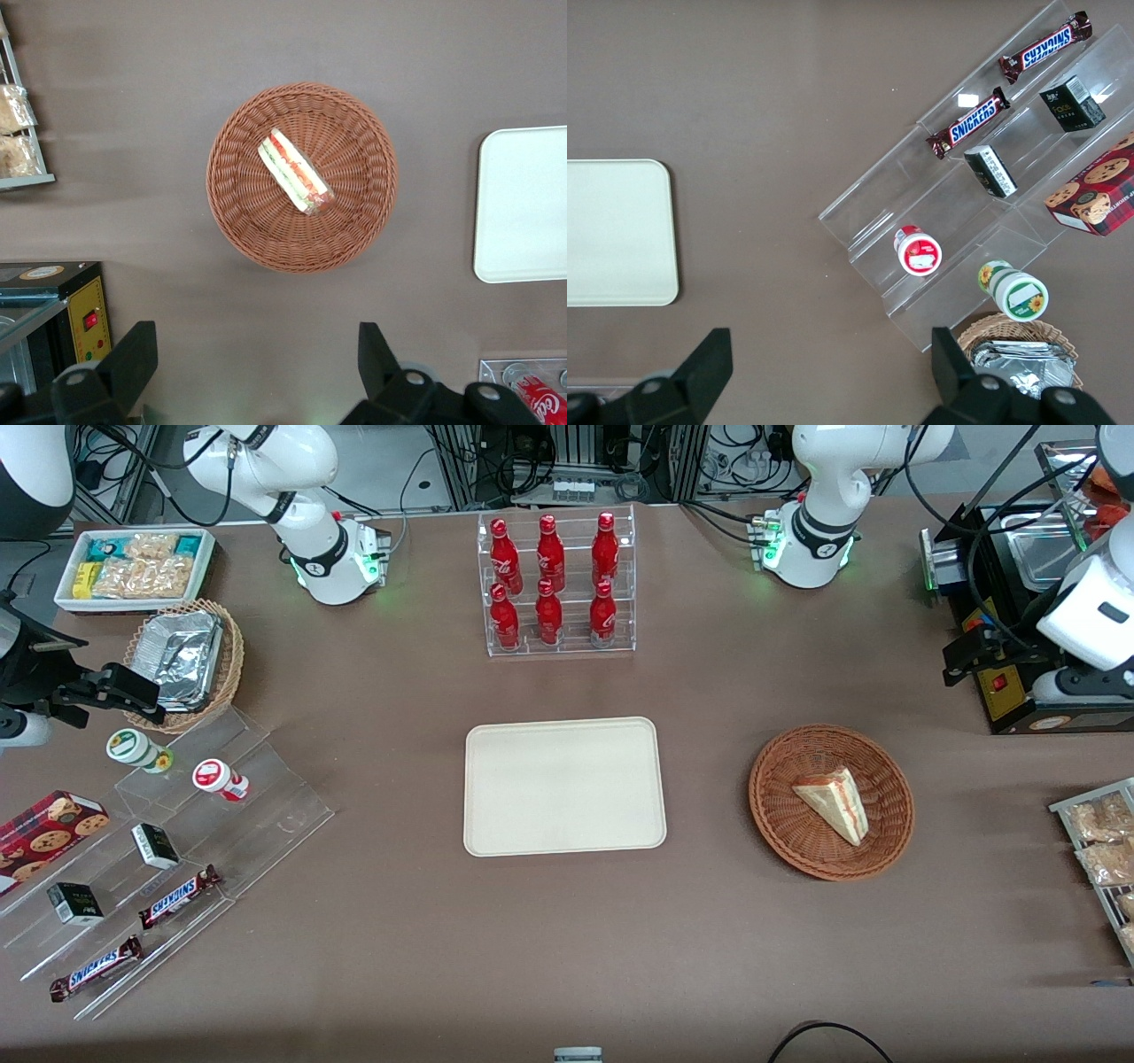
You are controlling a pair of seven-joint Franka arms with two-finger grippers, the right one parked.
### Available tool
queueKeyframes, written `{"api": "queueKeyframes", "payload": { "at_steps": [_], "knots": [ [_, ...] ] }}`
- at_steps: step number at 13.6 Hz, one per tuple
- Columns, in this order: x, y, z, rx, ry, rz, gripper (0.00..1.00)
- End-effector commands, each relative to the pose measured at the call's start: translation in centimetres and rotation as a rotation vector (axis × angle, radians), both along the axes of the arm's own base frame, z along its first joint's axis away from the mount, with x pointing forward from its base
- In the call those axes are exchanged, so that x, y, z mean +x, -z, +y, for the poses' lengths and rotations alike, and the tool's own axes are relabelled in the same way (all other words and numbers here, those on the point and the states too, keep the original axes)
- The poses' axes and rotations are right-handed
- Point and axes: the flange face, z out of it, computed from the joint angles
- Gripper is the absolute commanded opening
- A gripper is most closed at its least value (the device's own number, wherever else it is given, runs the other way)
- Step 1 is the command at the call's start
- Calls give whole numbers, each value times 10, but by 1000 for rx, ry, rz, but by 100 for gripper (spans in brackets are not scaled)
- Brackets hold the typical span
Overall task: Place sandwich from basket to tray
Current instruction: 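Move the left gripper over the sandwich in the wicker basket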
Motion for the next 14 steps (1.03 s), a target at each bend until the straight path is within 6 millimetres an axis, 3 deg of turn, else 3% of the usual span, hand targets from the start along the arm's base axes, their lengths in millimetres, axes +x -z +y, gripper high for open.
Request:
{"api": "queueKeyframes", "payload": {
  "at_steps": [1, 5, 7, 10, 14],
  "knots": [
    [12, 47, 2, 14, 5, 10, 100],
    [14, 124, -3, 14, -130, -51, 100],
    [10, 162, -6, 5, -286, -96, 100],
    [5, 211, -11, -13, -461, -139, 100],
    [2, 263, -30, -22, -550, -131, 100]
  ]
}}
